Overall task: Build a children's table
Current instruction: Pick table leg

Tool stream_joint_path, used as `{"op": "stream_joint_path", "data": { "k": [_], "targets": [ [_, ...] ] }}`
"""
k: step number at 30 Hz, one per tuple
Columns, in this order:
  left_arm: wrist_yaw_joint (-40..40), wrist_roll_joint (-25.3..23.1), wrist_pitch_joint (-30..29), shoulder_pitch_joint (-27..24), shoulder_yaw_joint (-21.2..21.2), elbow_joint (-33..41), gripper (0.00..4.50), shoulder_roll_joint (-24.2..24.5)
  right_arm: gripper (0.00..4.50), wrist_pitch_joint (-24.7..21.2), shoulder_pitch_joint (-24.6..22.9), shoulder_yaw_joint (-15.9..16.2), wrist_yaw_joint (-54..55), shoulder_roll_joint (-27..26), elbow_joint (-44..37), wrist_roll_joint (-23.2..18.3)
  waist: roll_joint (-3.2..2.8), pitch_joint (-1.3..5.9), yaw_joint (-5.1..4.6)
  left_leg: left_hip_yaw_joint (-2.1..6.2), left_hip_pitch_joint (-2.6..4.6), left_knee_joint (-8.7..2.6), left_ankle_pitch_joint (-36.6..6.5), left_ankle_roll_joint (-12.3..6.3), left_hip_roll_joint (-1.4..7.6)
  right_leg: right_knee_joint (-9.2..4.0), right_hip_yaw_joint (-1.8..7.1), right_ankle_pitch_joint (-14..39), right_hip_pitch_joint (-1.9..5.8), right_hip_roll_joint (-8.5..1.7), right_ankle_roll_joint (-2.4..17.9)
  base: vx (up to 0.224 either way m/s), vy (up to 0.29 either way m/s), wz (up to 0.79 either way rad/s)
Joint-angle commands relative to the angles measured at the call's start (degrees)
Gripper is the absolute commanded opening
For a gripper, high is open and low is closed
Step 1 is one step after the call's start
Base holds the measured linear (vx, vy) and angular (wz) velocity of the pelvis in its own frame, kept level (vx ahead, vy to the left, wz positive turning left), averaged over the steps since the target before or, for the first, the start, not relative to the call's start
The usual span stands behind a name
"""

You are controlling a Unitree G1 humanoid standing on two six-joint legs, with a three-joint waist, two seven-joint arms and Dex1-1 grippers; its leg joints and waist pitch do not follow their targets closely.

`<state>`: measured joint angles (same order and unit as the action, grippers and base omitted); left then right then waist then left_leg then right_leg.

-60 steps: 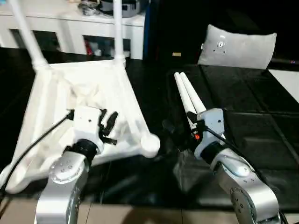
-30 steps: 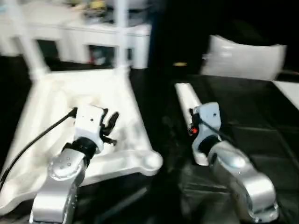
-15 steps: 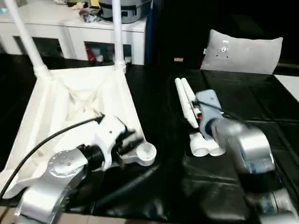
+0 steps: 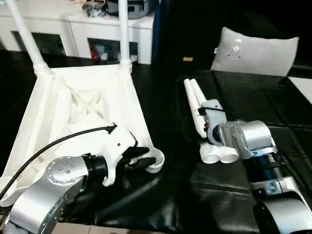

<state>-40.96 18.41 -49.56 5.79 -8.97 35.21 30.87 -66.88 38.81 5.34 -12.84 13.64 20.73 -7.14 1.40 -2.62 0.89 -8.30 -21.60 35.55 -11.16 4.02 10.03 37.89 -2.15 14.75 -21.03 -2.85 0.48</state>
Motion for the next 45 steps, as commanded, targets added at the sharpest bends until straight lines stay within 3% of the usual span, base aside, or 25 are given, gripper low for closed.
{"op": "stream_joint_path", "data": {
  "k": [1, 5, 8, 15, 20, 24, 27, 30, 31, 34, 35, 36, 37, 38, 39, 43, 45],
  "targets": [
    [-0.5, 0.5, -0.6, 0.5, -0.6, 1.3, 1.64, 0.3, 4.50, -0.2, 0.6, -1.2, -0.8, -0.3, 1.0, -1.0, -0.32, 2.90, 0.27, -0.08, 0.73, -4.22, -5.6, 3.03, 2.23, -4.48, 2.70, -1.3, 2.24, -3.89, 11.3, 0.000, 0.000, 0.00],
    [-0.8, 0.8, -0.9, 0.4, -0.6, 1.7, 1.81, 0.8, 4.09, 0.1, 1.2, -1.6, -1.4, -0.7, 3.3, -1.4, -0.35, 2.62, 0.43, -0.11, 0.88, -4.43, -8.5, 3.89, 2.30, -4.90, 2.78, 3.5, 1.93, -3.96, 10.6, 0.000, 0.000, 0.00],
    [-0.7, 2.2, -1.5, 0.4, -0.8, 2.2, 1.81, 1.6, 3.96, 0.4, 1.7, -0.1, -3.2, -0.5, 5.6, -1.1, -0.13, 2.57, 0.56, -0.10, 0.93, -4.49, -9.9, 4.33, 2.28, -5.02, 2.81, 6.7, 1.73, -4.01, 10.0, 0.000, 0.000, 0.00],
    [-2.7, 2.5, -1.3, 1.2, -1.8, 2.8, 1.81, 3.1, 3.31, -0.1, 1.6, 1.0, -4.2, -0.6, 6.1, -1.3, 0.14, 2.74, 0.74, -0.20, 0.83, -4.47, -7.6, 4.24, 2.31, -4.84, 2.81, 4.2, 1.77, -3.94, 9.5, 0.000, 0.000, 0.00],
    [-7.4, 7.0, 0.2, 1.4, -1.6, 2.6, 1.81, 4.1, 2.84, 0.6, 1.0, 0.9, -5.1, -0.8, 5.8, -1.6, 0.26, 2.65, 0.70, -0.27, 0.93, -4.59, -8.3, 4.73, 2.33, -4.92, 2.83, 4.7, 1.56, -3.96, 9.6, 0.000, 0.000, 0.00],
    [-9.0, 9.5, 5.8, 2.0, 2.6, -1.7, 1.81, 0.9, 2.54, 1.3, -0.7, 1.1, -6.0, -0.8, 3.6, -2.0, 0.36, 2.51, 0.68, -0.32, 0.99, -4.70, -9.6, 5.12, 2.42, -5.26, 2.95, 6.1, 1.53, -4.03, 9.5, 0.000, 0.000, 0.00],
    [-10.7, 9.7, 7.0, 2.3, 3.0, -3.3, 1.81, 1.7, 2.32, 1.2, -1.5, 0.9, -6.1, -0.9, 2.6, -2.2, 0.38, 2.57, 0.55, -0.23, 1.00, -4.83, -9.5, 5.26, 2.47, -5.04, 2.95, 4.9, 1.58, -3.87, 9.1, 0.000, 0.000, 0.00],
    [-12.0, 9.8, 7.9, 2.1, 3.0, -4.1, 1.81, 2.8, 2.04, 2.1, -2.1, -0.2, -5.5, -1.3, 1.4, -2.3, 0.14, 2.56, 0.51, -0.21, 1.20, -4.93, -10.3, 5.56, 2.51, -5.06, 2.95, 5.1, 1.39, -3.85, 9.0, 0.000, 0.000, 0.00],
    [-12.5, 9.6, 8.9, 2.2, 2.9, -4.4, 1.81, 3.5, 2.04, 2.8, -2.1, -1.9, -4.9, -1.8, 0.4, -2.9, 0.01, 2.52, 0.51, -0.21, 1.24, -4.95, -10.8, 5.77, 2.54, -5.12, 3.01, 5.2, 1.32, -3.87, 9.1, 0.000, 0.000, 0.00],
    [-13.1, 10.0, 9.6, 2.3, 3.1, -5.2, 1.80, 3.5, 1.95, 4.3, -2.3, -3.4, -5.2, -2.3, -1.6, -3.8, 0.14, 2.62, 0.59, -0.28, 1.22, -4.92, -10.3, 5.45, 2.56, -5.07, 3.10, 4.7, 1.49, -3.97, 9.2, 0.000, 0.000, 0.00],
    [-13.5, 10.0, 10.0, 2.4, 3.2, -5.6, 1.87, 3.6, 1.94, 5.4, -2.8, -3.8, -5.2, -2.4, -2.9, -4.0, -0.20, 2.61, 0.63, -0.23, 1.22, -4.94, -10.1, 5.48, 2.59, -4.96, 3.09, 4.2, 1.46, -3.99, 9.3, 0.000, 0.000, 0.00],
    [-13.9, 10.0, 10.5, 2.5, 3.2, -5.9, 2.04, 3.6, 1.93, 6.1, -3.2, -4.0, -5.2, -2.4, -3.9, -4.1, -0.04, 2.61, 0.63, -0.25, 1.15, -4.96, -9.4, 5.37, 2.61, -5.01, 3.06, 3.3, 1.54, -3.92, 9.4, 0.000, 0.000, 0.00],
    [-14.4, 10.1, 11.1, 2.8, 3.3, -6.3, 2.19, 3.6, 1.93, 8.5, -4.1, -4.4, -5.6, -2.6, -5.7, -4.5, 0.02, 2.62, 0.69, -0.35, 1.12, -4.92, -8.7, 5.17, 2.56, -4.96, 3.07, 2.4, 1.59, -3.89, 9.5, 0.000, 0.000, 0.00],
    [-15.3, 9.9, 13.7, 3.4, 3.9, -7.8, 2.28, 3.2, 1.93, 14.7, -6.7, -5.8, -8.2, -3.1, -10.2, -6.5, 0.00, 2.65, 0.77, -0.41, 1.15, -4.88, -8.8, 4.97, 2.58, -5.00, 3.12, 2.2, 1.59, -3.97, 9.4, 0.000, 0.000, 0.00],
    [-15.3, 9.8, 14.5, 3.6, 4.2, -8.3, 2.28, 3.0, 1.93, 16.0, -7.5, -6.1, -8.9, -3.2, -11.7, -7.1, -0.10, 2.66, 1.02, -0.47, 1.17, -4.84, -8.6, 4.39, 2.67, -5.06, 3.23, 1.5, 1.65, -4.09, 8.9, 0.000, 0.000, 0.00],
    [-13.5, 10.1, 17.6, 5.0, 6.0, -11.2, 2.25, 0.1, 1.92, 15.4, -10.0, -9.5, -9.0, -4.7, -16.9, -9.8, -0.28, 2.70, 0.76, -0.37, 1.16, -5.05, -6.8, 3.86, 2.62, -4.76, 3.05, -1.8, 1.96, -3.84, 10.1, 0.000, 0.000, 0.00],
    [-12.1, 9.1, 17.7, 5.2, 5.6, -11.8, 2.45, -0.4, 1.92, 15.8, -10.9, -10.6, -9.1, -5.5, -18.9, -11.1, -0.45, 2.76, 0.76, -0.47, 1.26, -4.99, -6.9, 3.78, 2.58, -4.85, 3.10, -1.9, 1.97, -3.80, 10.1, 0.000, 0.000, 0.00]
  ]
}}
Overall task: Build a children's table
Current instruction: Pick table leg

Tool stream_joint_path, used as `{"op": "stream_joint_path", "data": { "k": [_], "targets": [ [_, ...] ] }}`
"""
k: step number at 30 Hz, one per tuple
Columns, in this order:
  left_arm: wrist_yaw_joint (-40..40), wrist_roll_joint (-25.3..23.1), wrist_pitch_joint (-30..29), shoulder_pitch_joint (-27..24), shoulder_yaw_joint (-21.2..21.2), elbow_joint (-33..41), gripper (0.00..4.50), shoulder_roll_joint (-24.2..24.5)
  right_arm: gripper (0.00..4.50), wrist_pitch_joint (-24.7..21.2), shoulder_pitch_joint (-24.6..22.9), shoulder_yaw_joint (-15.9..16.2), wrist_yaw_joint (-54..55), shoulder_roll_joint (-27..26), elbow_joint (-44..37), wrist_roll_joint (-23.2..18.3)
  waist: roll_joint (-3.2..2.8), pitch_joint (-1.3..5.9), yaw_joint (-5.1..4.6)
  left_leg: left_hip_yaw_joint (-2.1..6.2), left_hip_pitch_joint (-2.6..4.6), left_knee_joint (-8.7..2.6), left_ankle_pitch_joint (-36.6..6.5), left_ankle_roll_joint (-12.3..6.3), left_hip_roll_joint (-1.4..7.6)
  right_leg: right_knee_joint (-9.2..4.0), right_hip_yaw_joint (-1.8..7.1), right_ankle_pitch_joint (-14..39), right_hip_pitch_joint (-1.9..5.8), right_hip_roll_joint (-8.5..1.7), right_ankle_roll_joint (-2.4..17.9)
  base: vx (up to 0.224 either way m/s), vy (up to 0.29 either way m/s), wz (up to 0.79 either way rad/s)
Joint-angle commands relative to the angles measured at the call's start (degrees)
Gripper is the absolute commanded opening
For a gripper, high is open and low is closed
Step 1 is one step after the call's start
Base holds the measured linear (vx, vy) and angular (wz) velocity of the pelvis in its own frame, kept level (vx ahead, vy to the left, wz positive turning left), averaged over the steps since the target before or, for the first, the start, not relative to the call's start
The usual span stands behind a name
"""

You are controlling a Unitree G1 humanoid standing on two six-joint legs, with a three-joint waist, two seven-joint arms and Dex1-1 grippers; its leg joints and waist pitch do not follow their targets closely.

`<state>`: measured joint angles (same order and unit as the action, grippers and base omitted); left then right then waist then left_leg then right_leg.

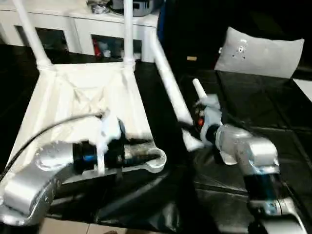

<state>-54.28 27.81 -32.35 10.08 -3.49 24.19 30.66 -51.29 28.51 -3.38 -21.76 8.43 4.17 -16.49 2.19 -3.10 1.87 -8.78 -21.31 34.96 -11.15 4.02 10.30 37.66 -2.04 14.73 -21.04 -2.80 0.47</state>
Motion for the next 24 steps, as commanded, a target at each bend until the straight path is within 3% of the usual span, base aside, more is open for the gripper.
{"op": "stream_joint_path", "data": {
  "k": [1, 4, 8, 11, 14, 15, 16, 17, 18, 19, 20, 22, 23, 24],
  "targets": [
    [2.5, -1.7, 1.1, 1.1, -0.5, -1.5, 2.65, -0.5, 1.92, 1.3, -1.7, -2.5, -0.1, -0.8, -4.4, -2.5, -1.14, 3.25, -0.14, 0.05, 0.92, -4.48, -6.5, 3.44, 2.31, -4.64, 3.00, -2.7, 2.08, -3.85, 10.0, 0.000, 0.000, 0.00],
    [7.3, -4.8, 0.7, 2.0, -1.5, -3.1, 2.78, -2.2, 1.92, 4.6, -4.4, -2.8, -1.3, -1.7, -8.6, -4.4, -1.04, 3.42, -0.05, 0.13, 0.96, -4.45, -4.6, 2.70, 2.45, -4.47, 2.90, -5.4, 2.24, -3.95, 10.0, 0.000, 0.000, 0.00],
    [13.3, -2.8, -4.3, 4.9, 0.2, -5.0, 3.21, -7.2, 1.92, 7.0, -6.8, -3.7, -4.4, -3.0, -12.1, -7.9, -0.79, 3.53, 0.15, 0.19, 0.88, -4.34, -3.5, 1.66, 2.47, -4.34, 2.81, -7.0, 2.44, -4.13, 11.1, 0.000, 0.000, 0.00],
    [17.1, 5.5, -9.0, 9.0, 4.4, -6.3, 3.21, -12.8, 1.92, 5.2, -8.6, -5.0, -10.6, -3.9, -14.5, -14.8, -0.64, 3.41, 0.17, 0.02, 0.75, -4.17, -4.5, 1.37, 2.29, -4.46, 2.88, -5.5, 2.59, -4.20, 12.1, 0.000, 0.000, 0.00],
    [20.2, 10.9, -11.7, 12.2, 7.5, -8.2, 3.21, -16.6, 1.92, 4.9, -9.7, -5.4, -12.8, -4.5, -16.2, -18.6, -0.76, 3.44, 0.40, 0.09, 0.68, -4.06, -4.6, 0.76, 2.28, -4.65, 2.81, -5.3, 2.62, -4.27, 13.0, 0.000, 0.000, 0.00],
    [20.8, 12.4, -11.9, 13.1, 8.2, -8.4, 3.21, -17.8, 1.92, 4.7, -10.0, -5.7, -13.3, -4.8, -16.6, -19.9, -1.06, 3.42, 0.51, 0.24, 0.59, -4.11, -4.1, 0.67, 2.32, -4.58, 2.78, -5.3, 2.73, -4.28, 12.9, 0.000, 0.000, 0.00],
    [22.4, 15.8, -12.7, 14.6, 9.7, -8.8, 3.21, -19.8, 1.92, 4.6, -10.6, -6.0, -14.0, -5.1, -17.3, -21.6, -0.81, 3.41, 0.42, 0.17, 0.62, -4.11, -4.1, 0.65, 2.40, -4.61, 2.75, -5.7, 2.74, -4.23, 13.0, 0.000, 0.000, 0.00],
    [23.2, 17.1, -12.8, 15.5, 10.6, -9.3, 3.21, -20.9, 1.92, 4.6, -10.8, -6.2, -14.4, -5.3, -17.6, -22.4, -1.15, 3.48, 0.52, 0.30, 0.62, -4.07, -4.0, 0.65, 2.37, -4.55, 2.68, -6.0, 2.77, -4.27, 13.2, 0.000, 0.000, 0.00],
    [24.5, 19.5, -13.3, 17.1, 11.7, -10.1, 3.21, -22.6, 1.92, 4.1, -11.3, -6.5, -15.1, -5.6, -18.4, -24.2, -0.90, 3.54, 0.52, 0.29, 0.61, -4.07, -3.7, 0.54, 2.36, -4.70, 2.68, -6.2, 2.82, -4.25, 13.2, 0.000, 0.000, 0.00],
    [24.7, 19.8, -13.4, 17.3, 11.9, -10.2, 3.21, -22.8, 1.92, 4.1, -11.4, -6.5, -15.2, -5.6, -18.5, -24.4, -1.59, 3.50, 0.59, 0.37, 0.63, -4.08, -3.8, 0.66, 2.28, -4.57, 2.65, -6.3, 2.77, -4.20, 13.2, 0.000, 0.000, 0.00],
    [25.5, 20.7, -14.4, 18.3, 12.6, -10.8, 3.21, -23.7, 1.92, 4.1, -11.8, -6.3, -15.8, -5.6, -19.1, -25.0, -1.08, 3.50, 0.47, 0.30, 0.68, -4.09, -4.1, 0.46, 2.37, -4.85, 2.68, -6.2, 2.79, -4.16, 12.9, 0.000, 0.000, 0.00],
    [26.1, 21.0, -15.2, 18.9, 13.0, -11.3, 3.21, -24.3, 1.92, 4.3, -12.2, -5.9, -16.4, -5.5, -19.7, -25.2, -1.12, 3.44, 0.56, 0.32, 0.53, -4.13, -3.9, 0.43, 2.28, -4.92, 2.66, -5.9, 2.98, -4.17, 12.4, 0.000, 0.000, 0.00],
    [26.5, 19.9, -16.3, 19.8, 12.6, -12.2, 3.21, -24.2, 1.92, 4.6, -12.9, -4.7, -17.1, -4.8, -20.6, -25.1, -1.56, 3.51, 0.64, 0.41, 0.58, -4.07, -3.6, 0.51, 2.27, -4.85, 2.65, -6.0, 2.94, -4.22, 12.3, 0.000, 0.000, 0.00],
    [26.5, 19.8, -16.6, 20.1, 12.4, -12.4, 3.21, -24.0, 1.92, 4.9, -13.2, -4.0, -17.2, -4.3, -21.0, -24.8, -1.39, 3.47, 0.56, 0.38, 0.55, -4.09, -3.4, 0.57, 2.26, -4.99, 2.66, -6.2, 2.98, -4.11, 11.6, 0.000, 0.000, 0.00]
  ]
}}
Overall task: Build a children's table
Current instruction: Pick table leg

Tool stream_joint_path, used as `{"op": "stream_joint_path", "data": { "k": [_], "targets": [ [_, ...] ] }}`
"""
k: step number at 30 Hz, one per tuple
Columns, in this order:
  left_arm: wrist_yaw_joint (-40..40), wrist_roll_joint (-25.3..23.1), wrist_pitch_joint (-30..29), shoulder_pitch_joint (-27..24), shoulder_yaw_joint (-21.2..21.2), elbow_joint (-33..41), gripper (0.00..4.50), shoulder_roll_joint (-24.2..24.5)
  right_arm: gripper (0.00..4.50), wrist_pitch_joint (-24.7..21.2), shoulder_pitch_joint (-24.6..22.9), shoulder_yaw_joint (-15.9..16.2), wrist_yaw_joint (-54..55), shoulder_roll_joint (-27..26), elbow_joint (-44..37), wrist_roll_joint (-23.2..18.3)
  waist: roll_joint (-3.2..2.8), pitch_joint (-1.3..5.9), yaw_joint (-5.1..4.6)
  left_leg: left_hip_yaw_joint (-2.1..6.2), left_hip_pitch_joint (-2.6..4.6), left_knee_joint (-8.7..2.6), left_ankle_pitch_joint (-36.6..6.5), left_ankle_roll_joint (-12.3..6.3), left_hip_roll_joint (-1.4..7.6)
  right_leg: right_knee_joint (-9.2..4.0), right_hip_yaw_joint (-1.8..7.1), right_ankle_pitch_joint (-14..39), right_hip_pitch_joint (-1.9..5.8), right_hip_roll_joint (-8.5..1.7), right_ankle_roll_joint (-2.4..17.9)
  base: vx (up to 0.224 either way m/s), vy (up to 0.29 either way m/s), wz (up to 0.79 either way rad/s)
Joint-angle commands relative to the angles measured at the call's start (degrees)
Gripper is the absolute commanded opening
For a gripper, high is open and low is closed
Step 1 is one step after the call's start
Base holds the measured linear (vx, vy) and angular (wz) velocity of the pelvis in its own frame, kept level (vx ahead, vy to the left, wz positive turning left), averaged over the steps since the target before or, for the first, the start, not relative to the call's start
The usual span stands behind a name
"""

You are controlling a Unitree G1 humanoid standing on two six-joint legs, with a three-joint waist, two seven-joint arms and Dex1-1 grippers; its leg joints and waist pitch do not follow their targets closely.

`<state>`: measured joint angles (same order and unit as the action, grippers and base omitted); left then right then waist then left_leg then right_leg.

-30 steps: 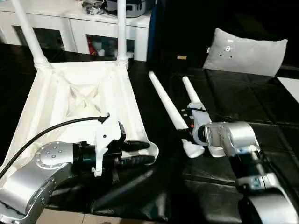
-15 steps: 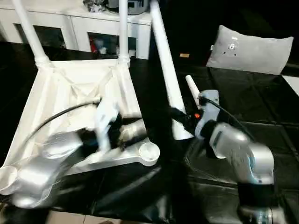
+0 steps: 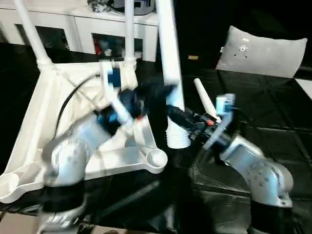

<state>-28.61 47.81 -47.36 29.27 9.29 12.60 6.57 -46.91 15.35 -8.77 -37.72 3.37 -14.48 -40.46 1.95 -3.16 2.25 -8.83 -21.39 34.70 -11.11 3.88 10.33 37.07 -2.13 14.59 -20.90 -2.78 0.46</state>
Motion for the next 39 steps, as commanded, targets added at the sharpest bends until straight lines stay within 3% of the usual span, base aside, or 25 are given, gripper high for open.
{"op": "stream_joint_path", "data": {
  "k": [1, 5, 7, 16, 21, 27, 28, 32, 35, 39],
  "targets": [
    [0.8, -0.2, -1.6, 0.9, -0.4, -0.8, 3.21, 0.1, 1.92, 0.5, -0.1, 1.3, -1.3, 0.7, -2.4, -0.8, -1.08, 3.59, 0.21, 0.52, 0.65, -3.84, -3.3, 0.83, 2.26, -4.38, 2.72, -6.1, 2.94, -4.19, 11.4, 0.000, 0.000, 0.00],
    [0.2, -0.2, -1.9, 0.3, -3.0, 0.9, 3.21, 1.7, 1.92, 6.5, -0.5, 5.9, 2.0, 1.8, -2.3, 7.0, -1.15, 3.53, 0.14, 0.51, 0.64, -3.87, -3.4, 1.65, 2.24, -4.47, 2.72, -5.0, 2.82, -4.22, 10.9, 0.000, 0.000, 0.00],
    [-1.0, -3.3, 0.1, -0.3, -5.5, 2.0, 2.91, 3.1, 1.92, 9.5, -0.6, 7.4, 3.2, 0.9, -1.9, 9.5, -1.31, 3.51, 0.03, 0.51, 0.75, -3.94, -4.0, 1.75, 2.21, -4.55, 2.75, -4.4, 2.69, -4.18, 10.7, 0.000, 0.000, 0.00],
    [0.4, -8.8, 2.8, -0.9, -8.5, 1.8, 2.22, 4.2, 1.91, 19.1, -1.2, 12.4, 5.1, -0.5, 1.2, 16.4, -1.19, 3.44, -0.14, 0.47, 0.63, -4.03, -4.1, 1.82, 2.36, -4.32, 2.79, -5.8, 2.70, -4.24, 10.6, 0.000, 0.000, 0.00],
    [1.5, -7.1, 3.1, -0.6, -7.2, 1.7, 1.96, 2.8, 1.91, 22.4, -2.0, 14.8, 5.1, 0.4, 2.6, 19.9, -1.19, 3.36, -0.29, 0.45, 0.70, -4.04, -4.9, 1.83, 2.34, -4.36, 2.81, -5.1, 2.66, -4.10, 10.8, 0.000, 0.000, 0.00],
    [1.0, -7.2, 3.6, -0.7, -6.8, 1.5, 1.90, 2.0, 1.91, 24.9, -2.5, 16.3, 4.7, 0.8, 3.8, 21.3, -1.08, 3.33, -0.34, 0.42, 0.64, -4.03, -4.8, 1.15, 2.36, -4.36, 2.84, -5.4, 2.67, -4.14, 10.9, 0.000, 0.000, 0.00],
    [1.5, -5.8, 2.7, -0.9, -6.2, 1.4, 1.90, 1.1, 1.91, 26.1, -2.6, 16.9, 4.3, 1.2, 4.4, 22.0, -0.85, 3.37, -0.33, 0.38, 0.57, -3.96, -4.5, 0.98, 2.35, -4.34, 2.85, -5.7, 2.76, -4.15, 11.0, 0.000, 0.000, 0.00],
    [4.0, -2.4, -0.3, -0.9, -4.3, 1.2, 1.89, -0.8, 1.91, 27.6, -2.5, 17.5, 4.0, 1.6, 5.4, 23.0, -0.93, 3.41, -0.30, 0.33, 0.63, -3.85, -4.3, 0.53, 2.29, -4.25, 2.86, -6.0, 2.71, -4.08, 11.3, 0.000, 0.000, 0.00],
    [9.3, 2.3, -2.8, -0.1, 0.0, -0.4, 1.87, -4.3, 1.91, 29.3, -2.4, 18.2, 4.0, 2.3, 6.6, 24.5, -0.95, 3.38, -0.23, 0.32, 0.50, -3.76, -4.6, 0.67, 2.23, -4.31, 2.87, -5.7, 2.82, -4.14, 11.9, 0.000, 0.000, 0.00],
    [10.2, 1.9, -1.3, 0.5, 1.2, -1.2, 1.87, -5.5, 1.91, 30.2, -2.5, 18.9, 4.1, 2.4, 6.8, 25.1, -0.80, 3.32, -0.28, 0.34, 0.56, -3.82, -5.2, 0.13, 2.24, -4.57, 2.86, -4.7, 2.75, -4.03, 11.5, 0.000, 0.000, 0.00]
  ]
}}
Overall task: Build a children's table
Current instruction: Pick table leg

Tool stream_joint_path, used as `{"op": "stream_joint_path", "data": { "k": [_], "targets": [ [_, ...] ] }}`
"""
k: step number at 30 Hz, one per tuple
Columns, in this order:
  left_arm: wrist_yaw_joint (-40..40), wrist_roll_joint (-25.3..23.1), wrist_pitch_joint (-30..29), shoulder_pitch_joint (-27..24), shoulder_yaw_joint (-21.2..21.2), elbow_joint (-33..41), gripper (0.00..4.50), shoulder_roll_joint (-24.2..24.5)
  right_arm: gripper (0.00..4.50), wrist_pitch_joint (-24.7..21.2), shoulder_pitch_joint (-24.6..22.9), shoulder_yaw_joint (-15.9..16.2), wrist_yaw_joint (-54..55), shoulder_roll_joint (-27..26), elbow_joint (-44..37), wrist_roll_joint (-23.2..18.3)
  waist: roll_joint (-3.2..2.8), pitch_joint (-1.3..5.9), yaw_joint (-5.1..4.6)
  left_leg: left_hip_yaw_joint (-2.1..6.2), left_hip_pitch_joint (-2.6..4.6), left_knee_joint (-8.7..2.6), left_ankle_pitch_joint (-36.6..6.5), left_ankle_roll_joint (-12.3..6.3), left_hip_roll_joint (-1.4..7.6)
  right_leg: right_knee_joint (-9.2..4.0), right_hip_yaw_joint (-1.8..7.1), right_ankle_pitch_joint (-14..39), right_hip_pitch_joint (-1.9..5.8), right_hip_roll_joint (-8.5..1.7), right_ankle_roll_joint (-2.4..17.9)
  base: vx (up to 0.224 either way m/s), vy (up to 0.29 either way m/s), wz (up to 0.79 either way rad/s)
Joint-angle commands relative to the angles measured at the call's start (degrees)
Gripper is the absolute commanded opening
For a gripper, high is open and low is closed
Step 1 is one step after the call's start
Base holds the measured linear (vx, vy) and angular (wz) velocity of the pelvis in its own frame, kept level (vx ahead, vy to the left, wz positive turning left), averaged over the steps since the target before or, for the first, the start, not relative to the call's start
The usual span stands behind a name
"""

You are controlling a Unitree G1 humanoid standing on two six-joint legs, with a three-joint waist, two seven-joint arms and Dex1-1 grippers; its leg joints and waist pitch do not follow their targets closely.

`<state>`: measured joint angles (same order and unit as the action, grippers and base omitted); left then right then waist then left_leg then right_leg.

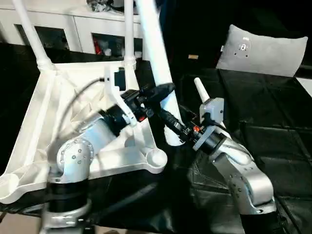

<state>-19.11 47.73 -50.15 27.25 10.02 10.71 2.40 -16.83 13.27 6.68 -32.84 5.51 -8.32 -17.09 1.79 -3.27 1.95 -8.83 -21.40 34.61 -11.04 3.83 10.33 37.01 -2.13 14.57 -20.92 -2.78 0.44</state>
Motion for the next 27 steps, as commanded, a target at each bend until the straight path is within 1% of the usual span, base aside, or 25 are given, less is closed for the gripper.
{"op": "stream_joint_path", "data": {
  "k": [1, 3, 4, 5, 7, 8, 9, 10, 12, 13, 14, 15, 16, 18, 19, 20, 21, 22, 23, 24, 25, 26, 27],
  "targets": [
    [-1.1, -0.7, 2.9, 2.5, -1.1, 0.6, 1.87, -0.1, 1.91, 0.0, -0.2, 3.5, -0.6, 0.3, 0.6, 1.7, -0.57, 3.49, 0.01, 0.38, 0.56, -3.71, -4.8, -0.28, 2.27, -4.50, 2.90, -4.9, 2.80, -4.06, 11.0, 0.000, 0.000, 0.00],
    [-2.5, -3.9, 4.0, 2.3, -3.1, 0.4, 1.87, 1.5, 1.91, -0.1, 0.0, 3.6, 0.0, 0.4, 0.9, 2.1, -0.63, 3.49, 0.03, 0.47, 0.62, -3.79, -4.2, -0.67, 2.36, -4.50, 2.87, -5.2, 2.70, -4.08, 10.6, 0.000, 0.000, 0.00],
    [-2.4, -4.8, 4.0, 2.3, -3.7, 0.4, 1.87, 2.0, 1.91, -0.1, 0.2, 3.7, 0.2, 0.4, 1.1, 2.2, -0.66, 3.53, -0.03, 0.44, 0.59, -3.72, -4.0, -0.64, 2.35, -4.38, 2.87, -5.6, 2.71, -4.04, 10.5, 0.000, 0.000, 0.00],
    [-2.1, -5.6, 3.9, 2.4, -4.1, 0.2, 1.87, 2.5, 1.91, -0.3, 0.4, 3.6, 0.3, 0.3, 1.4, 2.2, -0.93, 3.54, -0.06, 0.47, 0.63, -3.72, -3.8, -0.47, 2.35, -4.27, 2.84, -6.2, 2.70, -4.08, 10.6, 0.000, 0.000, 0.00],
    [-1.5, -7.8, 4.7, 2.7, -5.2, -0.4, 1.87, 3.9, 1.91, -1.0, 0.7, 3.2, -0.1, 0.1, 1.7, 1.3, -0.91, 3.52, -0.21, 0.48, 0.72, -3.79, -4.8, -0.18, 2.37, -4.33, 2.81, -5.7, 2.66, -4.01, 10.8, 0.000, 0.000, 0.00],
    [-1.2, -8.3, 4.8, 2.8, -5.5, -0.6, 1.87, 4.3, 2.47, -1.1, 0.7, 3.1, -0.3, 0.1, 1.7, 1.1, -0.89, 3.51, -0.24, 0.44, 0.70, -3.79, -5.0, -0.14, 2.35, -4.34, 2.82, -5.5, 2.69, -4.02, 10.8, 0.000, 0.000, 0.00],
    [-1.1, -8.5, 5.0, 3.1, -5.5, -0.9, 1.87, 4.4, 2.47, -1.2, 1.0, 2.9, -0.3, 0.2, 1.8, 1.0, -0.96, 3.47, -0.19, 0.40, 0.70, -3.75, -5.0, 0.00, 2.34, -4.40, 2.86, -5.3, 2.68, -4.07, 11.0, 0.000, 0.000, 0.00],
    [-1.0, -8.5, 5.2, 3.3, -5.4, -1.1, 1.87, 4.5, 2.68, -1.2, 1.1, 2.9, -0.3, 0.2, 1.9, 1.0, -0.87, 3.47, -0.16, 0.37, 0.73, -3.75, -5.1, 0.11, 2.32, -4.45, 2.86, -5.2, 2.66, -4.02, 11.0, 0.000, 0.000, 0.00],
    [-1.3, -9.0, 6.1, 4.2, -5.0, -1.8, 1.87, 4.9, 2.68, -1.4, 1.6, 2.9, -1.1, 1.0, 2.0, 0.9, -0.90, 3.50, -0.11, 0.44, 0.67, -3.79, -5.0, 0.28, 2.33, -4.40, 2.86, -5.3, 2.76, -4.12, 11.1, 0.000, 0.000, 0.00],
    [-1.3, -9.2, 6.3, 4.4, -4.9, -2.0, 1.87, 5.1, 2.95, -1.6, 1.7, 2.9, -1.4, 1.2, 1.9, 0.8, -0.87, 3.50, -0.13, 0.44, 0.67, -3.77, -5.1, 0.35, 2.31, -4.37, 2.85, -5.3, 2.80, -4.08, 11.0, 0.000, 0.000, 0.00],
    [-1.5, -9.3, 6.4, 4.5, -4.8, -2.1, 1.87, 5.2, 2.95, -1.7, 1.7, 2.8, -1.5, 1.3, 1.8, 0.7, -0.86, 3.52, -0.14, 0.44, 0.65, -3.76, -5.0, 0.32, 2.31, -4.30, 2.86, -5.5, 2.80, -4.08, 11.1, 0.000, 0.000, 0.00],
    [-1.9, -9.3, 6.5, 4.6, -4.6, -2.4, 1.87, 5.3, 3.04, -2.1, 1.8, 2.6, -1.6, 1.5, 1.6, 0.3, -0.77, 3.54, -0.12, 0.44, 0.64, -3.72, -4.6, 0.15, 2.32, -4.29, 2.85, -6.1, 2.82, -4.05, 11.2, 0.000, 0.000, 0.00],
    [-1.9, -9.3, 6.5, 4.6, -4.6, -2.4, 1.87, 5.3, 3.11, -2.1, 1.8, 2.6, -1.6, 1.5, 1.6, 0.3, -0.81, 3.55, -0.13, 0.45, 0.59, -3.72, -4.3, 0.07, 2.30, -4.27, 2.85, -6.4, 2.86, -4.05, 11.3, 0.000, 0.000, 0.00],
    [-2.4, -10.1, 7.3, 4.6, -4.4, -3.4, 1.87, 6.3, 3.37, -4.2, 1.8, 1.2, -2.4, 1.7, 0.4, -2.6, -0.82, 3.55, -0.14, 0.41, 0.61, -3.70, -4.5, -0.23, 2.28, -4.30, 2.87, -6.4, 2.84, -4.11, 11.4, 0.000, 0.000, 0.00],
    [-2.4, -10.1, 7.3, 4.6, -4.4, -3.4, 1.87, 6.3, 3.37, -4.3, 1.8, 1.1, -2.4, 1.7, 0.3, -2.7, -0.84, 3.58, -0.09, 0.42, 0.64, -3.69, -4.7, -0.31, 2.29, -4.29, 2.88, -6.1, 2.87, -4.11, 11.4, 0.000, 0.000, 0.00],
    [-2.9, -10.4, 7.6, 4.7, -4.1, -4.2, 1.87, 7.1, 3.49, -6.5, 1.8, -0.5, -2.8, 2.3, -1.1, -5.4, -0.79, 3.57, -0.10, 0.42, 0.67, -3.73, -4.8, -0.32, 2.31, -4.35, 2.87, -6.0, 2.87, -4.10, 11.4, 0.000, 0.000, 0.00],
    [-2.9, -10.4, 7.6, 4.7, -4.1, -4.2, 1.87, 7.1, 3.49, -6.5, 1.8, -0.5, -2.8, 2.3, -1.1, -5.4, -0.85, 3.60, -0.07, 0.46, 0.72, -3.74, -4.6, -0.49, 2.36, -4.21, 2.86, -6.4, 2.84, -4.00, 11.4, 0.000, 0.000, 0.00],
    [-3.8, -9.6, 7.3, 5.1, -3.3, -4.7, 1.87, 7.8, 3.69, -9.8, 2.2, -3.0, -2.7, 3.1, -2.0, -8.5, -0.73, 3.60, -0.01, 0.45, 0.79, -3.72, -4.3, -0.68, 2.34, -4.20, 2.82, -6.8, 2.87, -4.01, 11.4, 0.000, 0.000, 0.00],
    [-3.9, -9.5, 7.3, 5.1, -3.3, -4.8, 1.87, 7.8, 3.69, -10.0, 2.3, -3.2, -2.6, 3.2, -2.0, -8.8, -0.77, 3.63, 0.04, 0.48, 0.82, -3.72, -4.0, -0.71, 2.39, -4.17, 2.83, -7.0, 2.84, -4.07, 11.5, 0.000, 0.000, 0.00],
    [-4.5, -9.1, 7.0, 5.2, -3.2, -4.9, 1.87, 8.2, 3.77, -11.3, 2.6, -4.3, -2.3, 3.4, -2.0, -9.9, -0.79, 3.64, 0.03, 0.45, 0.80, -3.73, -3.8, -0.64, 2.39, -4.12, 2.80, -7.1, 2.77, -4.11, 11.8, 0.000, 0.000, 0.00],
    [-5.7, -8.2, 6.4, 5.2, -3.2, -5.0, 1.87, 8.6, 3.91, -13.6, 3.2, -6.1, -1.9, 3.6, -2.0, -12.1, -0.68, 3.60, 0.13, 0.38, 0.84, -3.73, -4.1, -0.62, 2.31, -4.20, 2.82, -6.2, 2.73, -4.16, 12.1, 0.000, 0.000, 0.00],
    [-6.1, -8.0, 6.2, 5.2, -3.2, -5.1, 1.87, 8.8, 3.91, -14.3, 3.4, -6.7, -1.7, 3.6, -2.0, -12.8, -0.71, 3.60, 0.16, 0.32, 0.85, -3.70, -4.1, -0.50, 2.29, -4.25, 2.84, -5.9, 2.69, -4.12, 12.1, 0.000, 0.000, 0.00],
    [-6.9, -7.4, 5.9, 5.3, -2.9, -5.4, 1.87, 9.2, 4.08, -16.9, 4.2, -8.6, -1.2, 3.9, -1.9, -15.3, -0.78, 3.58, 0.26, 0.32, 0.76, -3.73, -4.0, -0.24, 2.34, -4.26, 2.81, -5.5, 2.70, -4.18, 12.1, 0.000, 0.000, 0.00]
  ]
}}
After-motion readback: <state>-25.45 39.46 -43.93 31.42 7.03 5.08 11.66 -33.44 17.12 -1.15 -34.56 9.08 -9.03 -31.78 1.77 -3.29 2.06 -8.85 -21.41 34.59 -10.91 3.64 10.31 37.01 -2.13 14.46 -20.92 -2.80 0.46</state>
